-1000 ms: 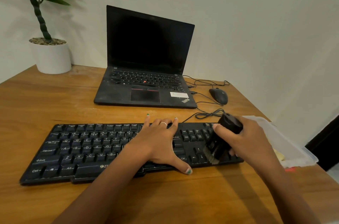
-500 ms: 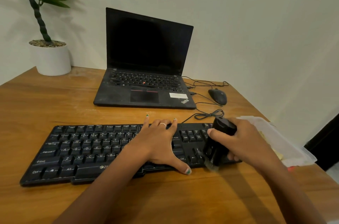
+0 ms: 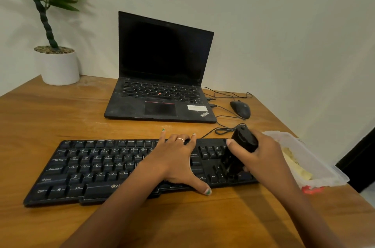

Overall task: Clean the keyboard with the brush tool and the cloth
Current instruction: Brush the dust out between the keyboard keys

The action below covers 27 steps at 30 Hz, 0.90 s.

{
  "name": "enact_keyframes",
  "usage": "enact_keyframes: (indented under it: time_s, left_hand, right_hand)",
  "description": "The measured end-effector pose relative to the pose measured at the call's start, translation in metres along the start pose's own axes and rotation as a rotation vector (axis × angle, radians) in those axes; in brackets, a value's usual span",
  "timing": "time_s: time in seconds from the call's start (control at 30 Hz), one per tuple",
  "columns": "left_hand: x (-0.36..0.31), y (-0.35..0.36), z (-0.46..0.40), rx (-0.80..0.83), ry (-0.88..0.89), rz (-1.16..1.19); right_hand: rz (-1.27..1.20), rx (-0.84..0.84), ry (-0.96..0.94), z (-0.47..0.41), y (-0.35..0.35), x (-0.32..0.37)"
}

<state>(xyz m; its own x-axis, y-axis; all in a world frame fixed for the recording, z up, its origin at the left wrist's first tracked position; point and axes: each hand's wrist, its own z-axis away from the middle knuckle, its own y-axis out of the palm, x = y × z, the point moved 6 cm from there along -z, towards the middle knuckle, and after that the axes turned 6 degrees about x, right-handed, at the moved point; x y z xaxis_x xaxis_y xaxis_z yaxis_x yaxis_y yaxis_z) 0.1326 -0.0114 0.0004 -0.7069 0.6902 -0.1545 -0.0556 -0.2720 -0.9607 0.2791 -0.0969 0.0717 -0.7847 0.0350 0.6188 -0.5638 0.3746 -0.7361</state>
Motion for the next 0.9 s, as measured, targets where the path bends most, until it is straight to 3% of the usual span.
enact_keyframes:
  time_s: [0.1, 0.23, 0.37, 0.5, 0.63, 0.77, 0.9]
  left_hand:
    - [0.001, 0.001, -0.001, 0.003, 0.002, 0.01]
    - [0.001, 0.001, -0.001, 0.003, 0.003, 0.018]
    - [0.0, 0.0, -0.001, 0.007, 0.0, 0.009]
    - [0.001, 0.001, -0.002, 0.005, 0.001, 0.015]
    - [0.0, 0.0, -0.001, 0.006, 0.002, 0.013]
    - [0.001, 0.0, -0.001, 0.009, 0.003, 0.024]
    - [0.0, 0.0, 0.0, 0.014, 0.002, 0.03]
  right_hand:
    - [-0.115, 0.088, 0.045, -0.001, 0.0, -0.004]
    - [-0.066, 0.017, 0.051, 0.0, -0.009, -0.01]
    - [-0.111, 0.131, 0.001, 0.005, 0.003, 0.001]
    - [-0.056, 0.044, 0.026, -0.001, -0.003, -0.003]
    - [-0.133, 0.123, 0.012, -0.003, 0.006, 0.005]
    - [-0.091, 0.067, -0.028, -0.013, 0.014, 0.01]
    - [-0.139, 0.2, -0.05, -0.018, 0.027, 0.024]
